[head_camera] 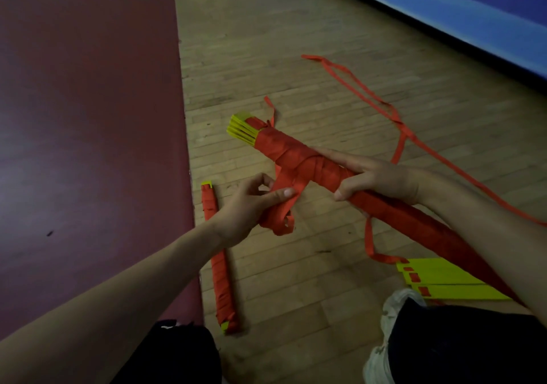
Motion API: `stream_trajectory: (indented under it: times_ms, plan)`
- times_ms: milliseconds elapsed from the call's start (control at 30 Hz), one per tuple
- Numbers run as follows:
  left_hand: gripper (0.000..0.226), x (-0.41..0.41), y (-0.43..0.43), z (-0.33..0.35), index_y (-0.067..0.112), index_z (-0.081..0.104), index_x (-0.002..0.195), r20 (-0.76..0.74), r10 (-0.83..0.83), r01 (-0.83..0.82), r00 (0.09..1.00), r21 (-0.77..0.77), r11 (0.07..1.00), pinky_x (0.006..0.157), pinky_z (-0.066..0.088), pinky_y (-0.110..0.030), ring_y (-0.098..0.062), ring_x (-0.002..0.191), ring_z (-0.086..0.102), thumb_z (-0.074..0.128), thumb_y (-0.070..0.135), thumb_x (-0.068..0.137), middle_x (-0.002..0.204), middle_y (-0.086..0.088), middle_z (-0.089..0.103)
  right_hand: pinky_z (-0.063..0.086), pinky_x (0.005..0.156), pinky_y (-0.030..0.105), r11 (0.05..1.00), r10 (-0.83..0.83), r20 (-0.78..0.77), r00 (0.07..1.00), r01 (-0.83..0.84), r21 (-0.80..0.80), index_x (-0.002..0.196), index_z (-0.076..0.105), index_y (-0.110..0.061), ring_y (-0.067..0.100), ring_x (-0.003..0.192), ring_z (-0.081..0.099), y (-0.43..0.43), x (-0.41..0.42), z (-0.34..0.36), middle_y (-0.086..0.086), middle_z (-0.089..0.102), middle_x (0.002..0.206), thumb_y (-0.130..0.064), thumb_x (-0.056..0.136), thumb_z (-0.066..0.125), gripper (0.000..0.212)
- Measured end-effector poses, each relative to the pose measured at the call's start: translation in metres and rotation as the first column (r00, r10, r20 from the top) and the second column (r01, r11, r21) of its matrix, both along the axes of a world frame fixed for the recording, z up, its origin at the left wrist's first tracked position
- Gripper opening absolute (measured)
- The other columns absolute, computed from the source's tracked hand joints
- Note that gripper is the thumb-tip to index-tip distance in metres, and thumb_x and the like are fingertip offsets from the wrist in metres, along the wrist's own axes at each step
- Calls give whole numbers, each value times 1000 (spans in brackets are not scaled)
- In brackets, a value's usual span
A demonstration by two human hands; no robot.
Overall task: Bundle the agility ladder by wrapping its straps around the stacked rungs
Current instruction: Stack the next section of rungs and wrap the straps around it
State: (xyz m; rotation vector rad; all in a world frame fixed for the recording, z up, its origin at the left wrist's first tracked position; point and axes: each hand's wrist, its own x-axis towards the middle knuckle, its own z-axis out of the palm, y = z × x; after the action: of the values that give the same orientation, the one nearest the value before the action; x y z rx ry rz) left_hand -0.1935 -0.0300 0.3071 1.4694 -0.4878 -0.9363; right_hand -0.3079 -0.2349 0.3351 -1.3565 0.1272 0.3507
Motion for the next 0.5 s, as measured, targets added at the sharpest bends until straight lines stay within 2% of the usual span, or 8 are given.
stream_trajectory:
  times_ms: [67, 133, 167, 233, 300, 400, 433, 500]
  plan:
    - [43, -1, -1, 3, -1, 56, 111, -48, -29, 29, 998, -10, 1000, 57, 53, -31, -30, 74, 61, 66, 22, 76, 96, -23, 61, 42, 102, 41, 1000, -11, 18, 1000, 10, 11, 116, 58, -22, 15, 98, 62, 0, -1, -1, -2, 66, 106, 6, 85, 51, 42]
    - [52, -1, -1, 3, -7, 56, 121, -78, -94, 94, 992, -9, 996, 61, 54, -30, -36, 92, 54, 64, 23, 79, 107, -24, 59, 42, 103, 40, 999, -32, 23, 999, 32, 7, 115, 57, -22, 15, 100, 61, 0, -2, -2, -2, 66, 106, 2, 79, 55, 43]
    - [51, 0, -1, 3, -7, 58, 121, -103, -120, 120, 987, -3, 993, 64, 55, -29, -34, 94, 54, 63, 22, 79, 108, -21, 60, 44, 100, 38, 1000, -29, 27, 999, 29, -7, 115, 57, -24, 13, 99, 62, -1, -2, -2, -3, 66, 106, 0, 75, 60, 46]
    - [49, -1, 0, 6, -4, 61, 119, -173, -163, 169, 971, 24, 985, 64, 57, -28, -22, 86, 62, 65, 20, 78, 100, -11, 67, 49, 88, 32, 998, 0, 19, 1000, 1, -55, 113, 57, -28, 9, 91, 62, -2, -2, -1, -7, 66, 101, -8, 63, 72, 55]
    - [53, -2, 0, 6, -5, 60, 121, -197, -188, 203, 962, 59, 977, 63, 57, -27, -16, 80, 64, 66, 22, 76, 93, -6, 68, 47, 79, 26, 991, -3, -15, 1000, 1, -131, 112, 56, -32, 4, 85, 60, -5, -2, -2, -11, 65, 97, -18, 54, 76, 63]
    - [54, -5, -2, 8, -7, 58, 124, -193, -192, 209, 962, 67, 976, 69, 55, -30, -17, 78, 69, 63, 24, 79, 93, -6, 72, 51, 85, 22, 936, 0, 3, 1000, 1, -351, 121, 50, -34, 1, 94, 60, -10, 1, -8, -13, 62, 110, -26, 58, 79, 69]
    - [53, -5, -3, 9, -9, 56, 124, -191, -175, 189, 966, 58, 980, 68, 55, -30, -17, 77, 71, 61, 22, 82, 92, -7, 73, 50, 86, 20, 895, 0, 15, 1000, 7, -446, 121, 48, -34, 2, 96, 60, -9, 3, -9, -12, 60, 113, -27, 64, 79, 65]
    - [46, -8, -5, 12, -11, 54, 123, -187, -138, 152, 973, 66, 986, 61, 53, -29, -17, 74, 71, 58, 18, 88, 88, -9, 72, 50, 80, 21, 750, -4, 20, 1000, 16, -661, 111, 52, -31, 7, 91, 59, -7, 6, -8, -10, 62, 101, -24, 75, 77, 44]
